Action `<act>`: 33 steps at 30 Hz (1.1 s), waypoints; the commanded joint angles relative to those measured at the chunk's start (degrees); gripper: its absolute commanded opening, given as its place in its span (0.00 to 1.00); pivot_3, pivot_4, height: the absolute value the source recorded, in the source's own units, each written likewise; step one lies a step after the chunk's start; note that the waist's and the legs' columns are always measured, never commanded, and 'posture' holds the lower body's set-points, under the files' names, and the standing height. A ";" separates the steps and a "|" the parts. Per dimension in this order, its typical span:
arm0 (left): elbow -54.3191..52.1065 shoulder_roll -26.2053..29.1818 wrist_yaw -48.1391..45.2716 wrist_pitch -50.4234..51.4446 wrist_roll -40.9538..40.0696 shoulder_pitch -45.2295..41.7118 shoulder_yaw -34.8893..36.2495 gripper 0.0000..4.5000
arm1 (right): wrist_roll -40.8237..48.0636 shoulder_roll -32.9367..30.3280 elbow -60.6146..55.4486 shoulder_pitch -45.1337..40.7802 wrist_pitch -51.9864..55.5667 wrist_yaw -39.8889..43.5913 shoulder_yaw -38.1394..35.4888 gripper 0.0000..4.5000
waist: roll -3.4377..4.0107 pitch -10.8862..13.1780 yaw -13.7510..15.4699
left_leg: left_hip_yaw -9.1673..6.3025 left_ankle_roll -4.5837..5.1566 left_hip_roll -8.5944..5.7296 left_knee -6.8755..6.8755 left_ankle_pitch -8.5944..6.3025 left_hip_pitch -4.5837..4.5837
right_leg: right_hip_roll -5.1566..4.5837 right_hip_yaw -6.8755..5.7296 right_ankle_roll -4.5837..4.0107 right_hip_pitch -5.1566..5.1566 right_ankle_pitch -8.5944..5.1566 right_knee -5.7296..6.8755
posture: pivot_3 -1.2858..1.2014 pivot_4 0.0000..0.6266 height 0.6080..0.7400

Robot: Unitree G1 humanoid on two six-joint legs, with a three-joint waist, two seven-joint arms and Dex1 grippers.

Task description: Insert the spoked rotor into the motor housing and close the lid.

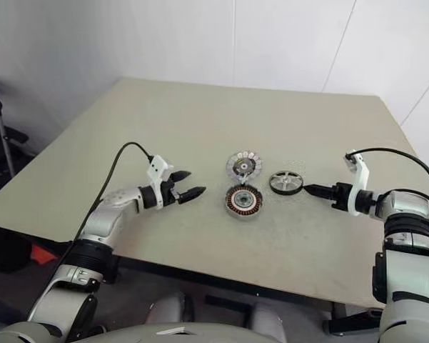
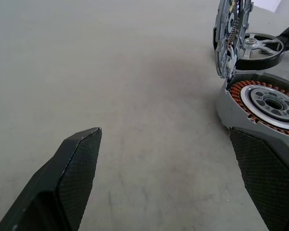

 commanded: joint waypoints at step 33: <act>-1.83 0.62 -1.04 -1.25 1.39 -0.25 -0.21 1.00 | -11.49 -2.36 -11.64 -8.62 -16.83 -12.12 7.22 0.50 | 0.10 0.10 0.45 | 0.01 -0.01 -0.13 -0.44 0.01 -0.39 | -0.01 -0.03 -0.01 -0.38 0.00 -0.14 | 0.52 0.00 1.00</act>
